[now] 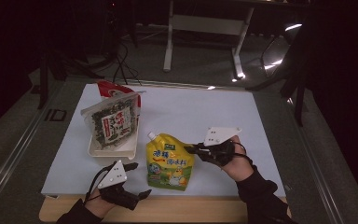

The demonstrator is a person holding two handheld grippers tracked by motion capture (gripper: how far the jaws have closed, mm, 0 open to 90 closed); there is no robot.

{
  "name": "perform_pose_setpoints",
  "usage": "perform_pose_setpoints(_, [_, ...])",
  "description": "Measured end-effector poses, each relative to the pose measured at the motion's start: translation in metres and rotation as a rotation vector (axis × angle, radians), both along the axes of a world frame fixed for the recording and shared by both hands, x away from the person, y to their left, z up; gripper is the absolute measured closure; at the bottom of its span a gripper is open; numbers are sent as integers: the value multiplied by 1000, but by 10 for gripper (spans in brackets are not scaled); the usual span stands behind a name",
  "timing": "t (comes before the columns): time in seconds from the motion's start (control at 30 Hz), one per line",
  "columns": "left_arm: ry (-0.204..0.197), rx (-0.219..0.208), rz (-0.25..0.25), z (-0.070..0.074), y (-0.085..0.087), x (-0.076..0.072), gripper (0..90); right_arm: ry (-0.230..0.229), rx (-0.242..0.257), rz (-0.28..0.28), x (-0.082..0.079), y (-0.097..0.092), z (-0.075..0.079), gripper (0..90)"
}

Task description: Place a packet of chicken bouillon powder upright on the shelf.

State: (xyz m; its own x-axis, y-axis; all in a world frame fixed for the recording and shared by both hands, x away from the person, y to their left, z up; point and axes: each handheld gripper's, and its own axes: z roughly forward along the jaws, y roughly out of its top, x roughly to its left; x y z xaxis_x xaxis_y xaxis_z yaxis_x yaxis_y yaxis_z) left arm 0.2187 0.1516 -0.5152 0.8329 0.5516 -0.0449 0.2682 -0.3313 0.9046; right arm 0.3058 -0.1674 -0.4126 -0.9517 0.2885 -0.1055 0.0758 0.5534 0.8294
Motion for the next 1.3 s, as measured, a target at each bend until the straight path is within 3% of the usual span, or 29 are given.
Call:
perform_pose_setpoints(0.2, [-3, -1, -2, 0, 0, -1, 24, -12, 38, 75, -13, -4, 3, 889])
perform_pose_setpoints(0.27, [-4, -1, -3, 1, 0, -1, 24, 47, 46, 108, -12, -2, 1, 708])
perform_pose_setpoints(0.33, [-5, -1, -4, 1, 0, -1, 24, 82, 9, 115, -10, 3, -7, 750])
perform_pose_setpoints(0.47, [-4, -1, -4, 1, 0, -1, 24, 102, -70, 114, -9, 16, -22, 854])
perform_pose_setpoints(0.6, [1, 11, -4, -1, 1, 0, 24, 155, -50, 103, -4, 18, -20, 898])
perform_pose_setpoints(0.73, [-2, 12, -4, -1, 1, 0, 24, 160, -44, 100, -2, 19, -16, 900])
perform_pose_setpoints(0.8, [-2, 10, -4, -1, 1, 0, 24, 124, -40, 78, -1, 19, -7, 900])
perform_pose_setpoints(0.97, [1, 7, -6, -2, 1, 0, 24, 85, -7, 59, 5, 19, 10, 900])
perform_pose_setpoints(1.1, [3, 25, -29, -5, -3, -1, 24, 26, 35, 79, 11, 28, 34, 900])
perform_pose_setpoints(1.2, [5, 25, -35, -6, -4, -1, 24, 17, 45, 82, 12, 31, 38, 900])
perform_pose_setpoints(1.3, [10, 30, -44, -7, -4, -2, 23, -18, 84, 109, 21, 49, 51, 900])
